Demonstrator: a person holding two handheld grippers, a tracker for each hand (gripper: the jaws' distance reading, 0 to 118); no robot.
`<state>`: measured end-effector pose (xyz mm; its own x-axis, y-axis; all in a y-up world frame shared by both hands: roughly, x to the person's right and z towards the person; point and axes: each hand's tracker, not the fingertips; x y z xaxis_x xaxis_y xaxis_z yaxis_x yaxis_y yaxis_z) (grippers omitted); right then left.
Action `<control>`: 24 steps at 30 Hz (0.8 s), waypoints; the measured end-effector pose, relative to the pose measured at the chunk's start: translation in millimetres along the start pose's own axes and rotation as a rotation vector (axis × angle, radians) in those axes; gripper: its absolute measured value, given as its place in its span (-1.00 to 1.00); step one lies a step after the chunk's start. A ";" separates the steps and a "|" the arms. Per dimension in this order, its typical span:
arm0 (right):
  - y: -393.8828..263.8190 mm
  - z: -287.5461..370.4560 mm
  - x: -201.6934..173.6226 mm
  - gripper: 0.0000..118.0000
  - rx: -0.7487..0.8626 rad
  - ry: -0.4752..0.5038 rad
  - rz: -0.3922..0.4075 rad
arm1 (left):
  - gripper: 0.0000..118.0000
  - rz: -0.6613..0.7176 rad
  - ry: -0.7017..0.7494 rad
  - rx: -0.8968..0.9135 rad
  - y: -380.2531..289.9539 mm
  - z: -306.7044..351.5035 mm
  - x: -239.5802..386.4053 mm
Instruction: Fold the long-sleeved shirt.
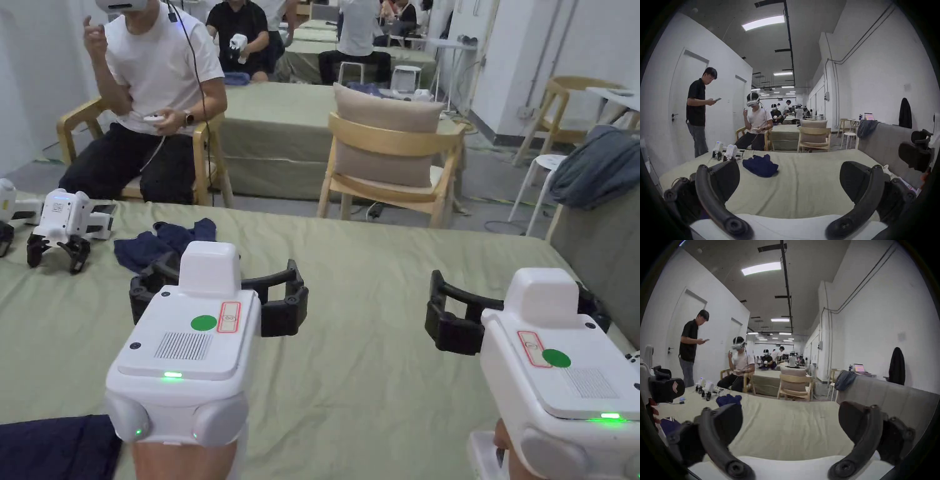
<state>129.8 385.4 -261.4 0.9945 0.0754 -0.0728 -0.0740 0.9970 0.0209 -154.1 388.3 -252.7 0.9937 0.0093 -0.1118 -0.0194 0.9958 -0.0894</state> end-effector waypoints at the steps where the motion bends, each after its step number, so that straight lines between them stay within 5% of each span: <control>1: 0.0 -1.9 -2.1 1.00 -0.019 0.007 -0.005 | 0.88 -0.019 -0.008 0.006 0.9 -1.0 0.5; 24: 12.3 10.5 7.4 1.00 0.019 -0.034 0.005 | 0.88 0.001 -0.030 0.010 26.4 8.9 6.0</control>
<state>137.1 398.0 -251.2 0.9960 0.0798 -0.0390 -0.0782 0.9961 0.0401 -147.6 415.5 -247.0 0.9965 0.0133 -0.0824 -0.0199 0.9967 -0.0789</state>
